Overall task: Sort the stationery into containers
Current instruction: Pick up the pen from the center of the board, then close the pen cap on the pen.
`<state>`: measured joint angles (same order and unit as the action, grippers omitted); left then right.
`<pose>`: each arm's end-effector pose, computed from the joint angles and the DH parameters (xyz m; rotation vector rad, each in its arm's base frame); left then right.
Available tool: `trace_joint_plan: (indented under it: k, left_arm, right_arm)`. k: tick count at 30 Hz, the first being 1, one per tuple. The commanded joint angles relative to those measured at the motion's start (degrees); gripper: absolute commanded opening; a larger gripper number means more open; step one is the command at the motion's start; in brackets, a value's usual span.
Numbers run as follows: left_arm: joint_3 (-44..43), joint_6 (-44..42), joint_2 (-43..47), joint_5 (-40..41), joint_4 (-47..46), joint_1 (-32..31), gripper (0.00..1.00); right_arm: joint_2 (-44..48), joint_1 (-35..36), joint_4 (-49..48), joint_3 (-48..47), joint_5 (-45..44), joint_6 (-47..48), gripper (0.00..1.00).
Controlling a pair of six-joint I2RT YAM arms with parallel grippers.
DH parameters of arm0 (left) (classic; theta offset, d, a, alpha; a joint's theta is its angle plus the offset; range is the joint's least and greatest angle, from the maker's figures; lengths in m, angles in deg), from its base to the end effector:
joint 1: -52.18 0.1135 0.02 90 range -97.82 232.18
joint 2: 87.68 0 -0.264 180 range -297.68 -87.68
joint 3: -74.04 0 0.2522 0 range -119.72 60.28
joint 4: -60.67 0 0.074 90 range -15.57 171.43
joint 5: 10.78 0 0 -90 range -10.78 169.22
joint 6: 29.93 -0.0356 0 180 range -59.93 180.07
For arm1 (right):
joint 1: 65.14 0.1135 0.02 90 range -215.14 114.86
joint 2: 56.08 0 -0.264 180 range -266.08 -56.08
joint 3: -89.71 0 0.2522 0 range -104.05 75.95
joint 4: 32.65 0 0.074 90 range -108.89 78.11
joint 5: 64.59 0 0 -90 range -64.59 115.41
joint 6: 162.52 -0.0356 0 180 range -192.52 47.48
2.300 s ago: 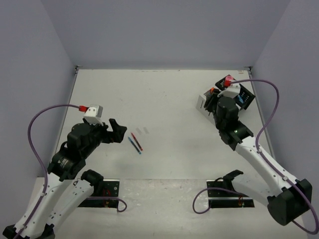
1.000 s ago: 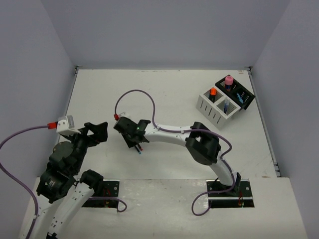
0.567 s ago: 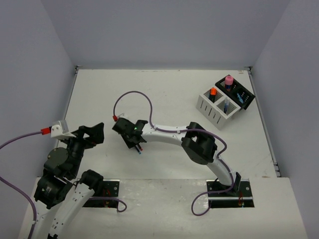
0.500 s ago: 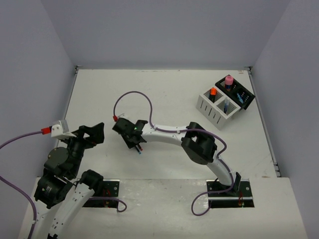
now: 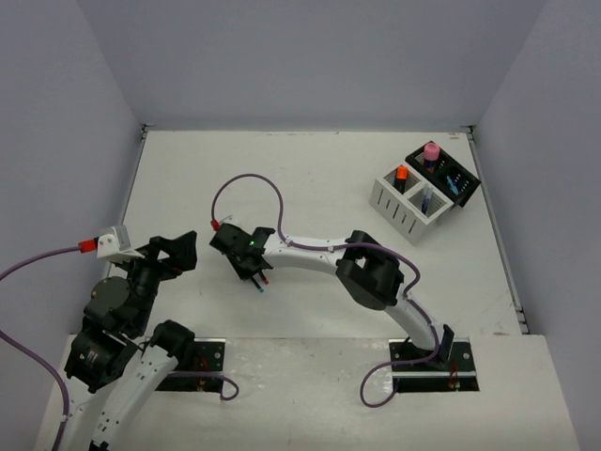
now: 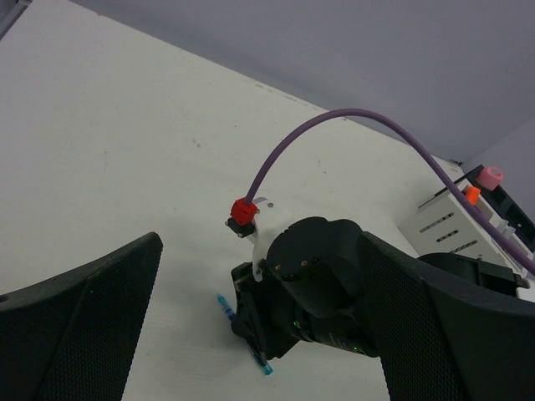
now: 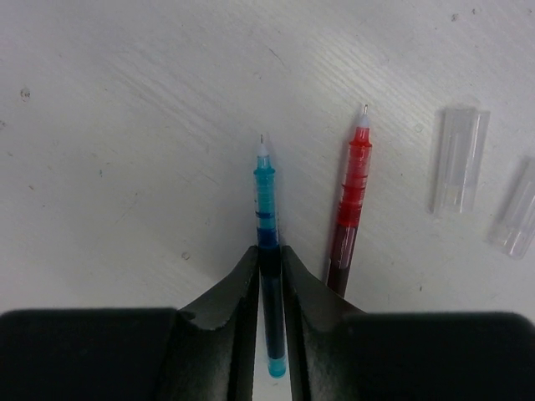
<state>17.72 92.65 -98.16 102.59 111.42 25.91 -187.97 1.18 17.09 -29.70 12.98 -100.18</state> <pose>0.0443 -0.0061 0.3333 -0.4008 1.6194 -0.4438 0.2051 0.4486 0.1593 -0.8073 2.5163 0.2815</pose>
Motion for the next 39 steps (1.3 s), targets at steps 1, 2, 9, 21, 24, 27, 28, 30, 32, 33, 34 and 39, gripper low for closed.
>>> trace_joint_plan:
  k: [1,2,9,21,24,27,28,30,32,33,34,39]
  left_arm:
    - [-0.1,1.5,-0.5,2.8,-1.4,0.2,1.0]
    - [-0.2,1.5,-0.9,3.3,-1.3,0.2,1.0]
    - [-4.3,3.0,-13.3,6.8,1.7,0.3,1.0]
    - [-14.6,27.5,-56.9,5.3,5.8,-3.8,0.99]
    - [-19.1,36.5,-64.6,7.4,8.1,-8.3,0.96]
    - [-22.0,42.0,-69.6,8.3,9.0,-11.6,0.84]
    - [-22.9,42.9,-71.5,8.0,9.2,-12.1,0.82]
    - [-25.8,45.4,-76.9,7.2,11.9,-12.1,0.77]
    - [-28.6,47.6,-80.4,7.3,14.7,-12.0,0.72]
    - [-29.2,48.4,-82.7,7.3,15.6,-11.9,0.7]
    - [-29.8,48.5,-82.8,7.2,15.5,-11.9,0.69]
    - [-32.8,51.2,-89.5,4.2,19.2,-11.2,0.58]
  right_arm:
    - [1.4,0.4,-0.5,0.8,2.5,-0.1,0.02]
    - [3.1,0.5,-1.5,1.3,3.8,0.0,0.0]
    - [30.4,-2.0,-9.7,15.8,8.6,2.2,0.0]
    - [61.1,-28.3,-11.5,44.5,0.0,2.5,0.0]
    - [63.1,-29.8,-14.3,48.9,0.1,3.6,0.0]
    - [62.8,-30.7,-15.5,51.0,0.6,4.2,0.0]
    - [62.7,-30.8,-15.8,51.3,1.0,4.4,0.0]
    - [63.3,-30.9,-16.1,51.9,2.0,4.9,0.0]
    - [64.5,-31.1,-16.5,53.1,1.6,5.5,0.0]
    - [64.8,-31.4,-16.8,53.5,1.1,5.8,0.0]
    - [65.3,-31.6,-16.8,54.1,0.9,5.9,0.0]
    - [66.6,-32.0,-17.5,55.1,0.9,6.2,0.0]
